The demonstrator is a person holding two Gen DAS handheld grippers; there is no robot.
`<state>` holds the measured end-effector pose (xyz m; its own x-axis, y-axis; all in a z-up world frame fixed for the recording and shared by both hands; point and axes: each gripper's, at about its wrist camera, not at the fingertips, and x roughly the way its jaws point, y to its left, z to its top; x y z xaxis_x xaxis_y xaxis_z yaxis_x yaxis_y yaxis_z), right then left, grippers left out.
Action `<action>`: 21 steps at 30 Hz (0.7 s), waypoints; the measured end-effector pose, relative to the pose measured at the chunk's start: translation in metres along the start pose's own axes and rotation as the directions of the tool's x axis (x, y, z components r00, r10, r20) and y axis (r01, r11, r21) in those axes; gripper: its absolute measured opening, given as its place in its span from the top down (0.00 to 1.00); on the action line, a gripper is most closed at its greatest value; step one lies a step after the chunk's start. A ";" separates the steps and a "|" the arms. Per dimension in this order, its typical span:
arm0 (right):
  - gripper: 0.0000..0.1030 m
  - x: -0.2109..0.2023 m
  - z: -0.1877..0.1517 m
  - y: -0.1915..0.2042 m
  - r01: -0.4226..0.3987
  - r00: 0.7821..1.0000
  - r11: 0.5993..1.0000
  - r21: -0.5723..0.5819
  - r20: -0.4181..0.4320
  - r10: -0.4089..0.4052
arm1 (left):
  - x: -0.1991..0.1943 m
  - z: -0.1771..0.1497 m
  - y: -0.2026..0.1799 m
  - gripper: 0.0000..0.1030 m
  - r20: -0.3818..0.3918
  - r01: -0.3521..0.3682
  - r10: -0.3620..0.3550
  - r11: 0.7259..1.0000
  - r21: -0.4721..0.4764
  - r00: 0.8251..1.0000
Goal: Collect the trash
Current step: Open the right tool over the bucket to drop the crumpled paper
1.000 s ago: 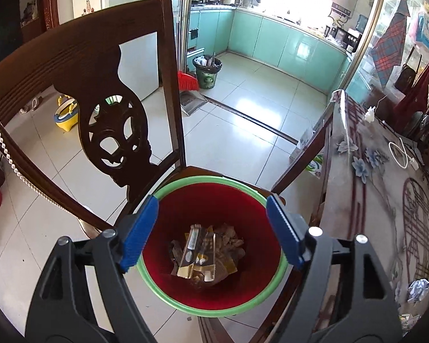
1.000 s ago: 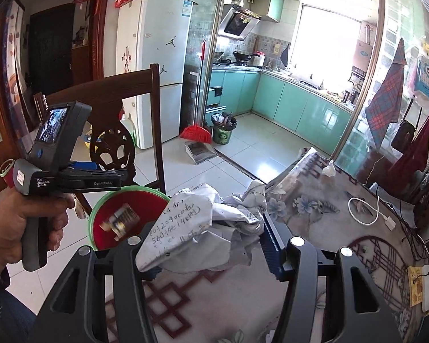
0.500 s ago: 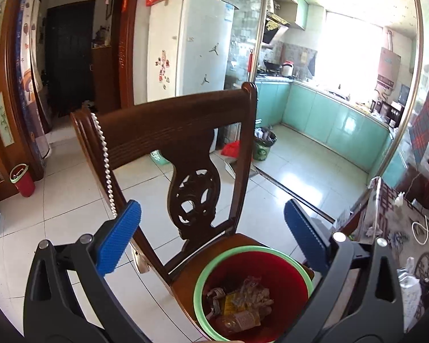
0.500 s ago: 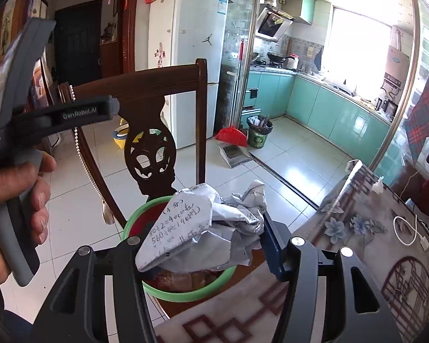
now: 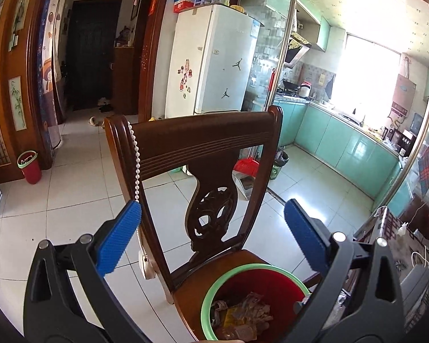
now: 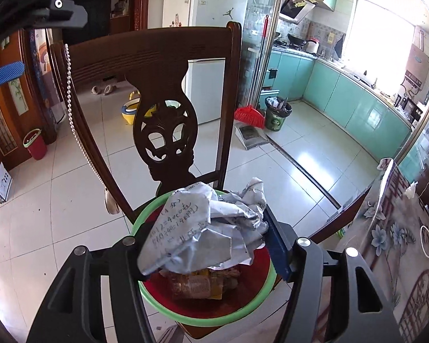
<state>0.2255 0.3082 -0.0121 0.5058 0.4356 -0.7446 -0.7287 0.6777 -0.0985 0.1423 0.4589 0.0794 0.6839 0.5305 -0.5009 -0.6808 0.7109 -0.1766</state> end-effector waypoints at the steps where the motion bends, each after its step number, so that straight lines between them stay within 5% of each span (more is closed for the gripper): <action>1: 0.28 0.001 0.000 0.000 0.008 1.000 1.000 -0.002 0.000 -0.008 | 0.000 0.000 0.000 0.05 0.002 -0.002 0.002 1.000 0.002 1.000; 7: 0.07 -0.006 0.005 0.003 0.033 0.999 0.999 -0.011 0.016 -0.033 | 0.000 -0.003 0.001 0.05 -0.006 0.001 -0.001 1.000 -0.009 1.000; 21: 0.06 -0.107 -0.024 -0.039 0.116 0.987 0.992 0.051 0.108 -0.121 | -0.023 -0.009 -0.031 0.05 -0.019 0.120 -0.119 0.990 0.072 0.993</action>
<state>0.1885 0.2213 0.0558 0.6372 0.4115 -0.6517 -0.6404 0.7531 -0.1506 0.1455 0.4204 0.0882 0.7546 0.4333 -0.4928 -0.5732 0.8008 -0.1737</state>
